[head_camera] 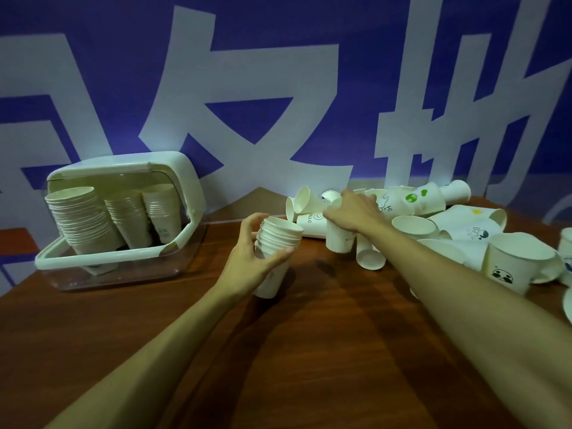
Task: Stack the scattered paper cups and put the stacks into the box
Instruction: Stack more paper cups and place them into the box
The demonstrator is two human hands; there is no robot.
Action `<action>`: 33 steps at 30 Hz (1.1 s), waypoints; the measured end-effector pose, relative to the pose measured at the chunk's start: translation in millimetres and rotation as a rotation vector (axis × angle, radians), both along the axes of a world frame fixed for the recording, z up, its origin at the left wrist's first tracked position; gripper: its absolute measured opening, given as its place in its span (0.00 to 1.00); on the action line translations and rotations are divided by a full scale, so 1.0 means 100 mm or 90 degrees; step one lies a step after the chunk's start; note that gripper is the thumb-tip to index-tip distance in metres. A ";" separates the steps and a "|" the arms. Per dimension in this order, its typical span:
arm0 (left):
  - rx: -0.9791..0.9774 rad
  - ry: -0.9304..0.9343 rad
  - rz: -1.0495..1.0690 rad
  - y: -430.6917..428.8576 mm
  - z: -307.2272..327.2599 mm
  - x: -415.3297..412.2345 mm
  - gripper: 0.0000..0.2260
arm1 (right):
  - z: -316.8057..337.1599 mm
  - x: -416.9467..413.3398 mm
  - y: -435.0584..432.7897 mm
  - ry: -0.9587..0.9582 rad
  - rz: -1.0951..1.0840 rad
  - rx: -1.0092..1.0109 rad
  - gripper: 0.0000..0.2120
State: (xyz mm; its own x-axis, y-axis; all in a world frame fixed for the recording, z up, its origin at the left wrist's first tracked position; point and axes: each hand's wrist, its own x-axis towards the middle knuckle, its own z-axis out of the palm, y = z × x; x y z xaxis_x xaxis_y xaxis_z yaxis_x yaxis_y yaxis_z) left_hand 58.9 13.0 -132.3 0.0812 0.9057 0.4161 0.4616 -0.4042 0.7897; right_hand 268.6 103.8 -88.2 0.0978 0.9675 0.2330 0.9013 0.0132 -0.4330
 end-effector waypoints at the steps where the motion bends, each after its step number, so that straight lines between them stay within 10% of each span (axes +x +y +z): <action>1: 0.004 -0.010 0.013 -0.01 0.01 0.02 0.32 | 0.05 0.01 -0.04 0.050 0.011 0.035 0.29; 9: -0.004 0.006 0.019 -0.08 0.13 0.04 0.34 | 0.59 -0.10 -0.51 0.423 0.241 0.199 0.24; 25: 0.034 0.072 -0.016 -0.22 0.19 -0.11 0.40 | 0.35 -0.37 -0.57 0.143 0.490 -0.120 0.28; 29: 0.038 0.087 0.013 -0.14 0.16 -0.23 0.39 | 0.12 -0.39 -0.33 0.176 0.257 0.017 0.28; 33: 0.037 0.085 0.069 -0.08 0.13 -0.41 0.34 | -0.23 -0.29 -0.07 -0.050 0.153 -0.101 0.41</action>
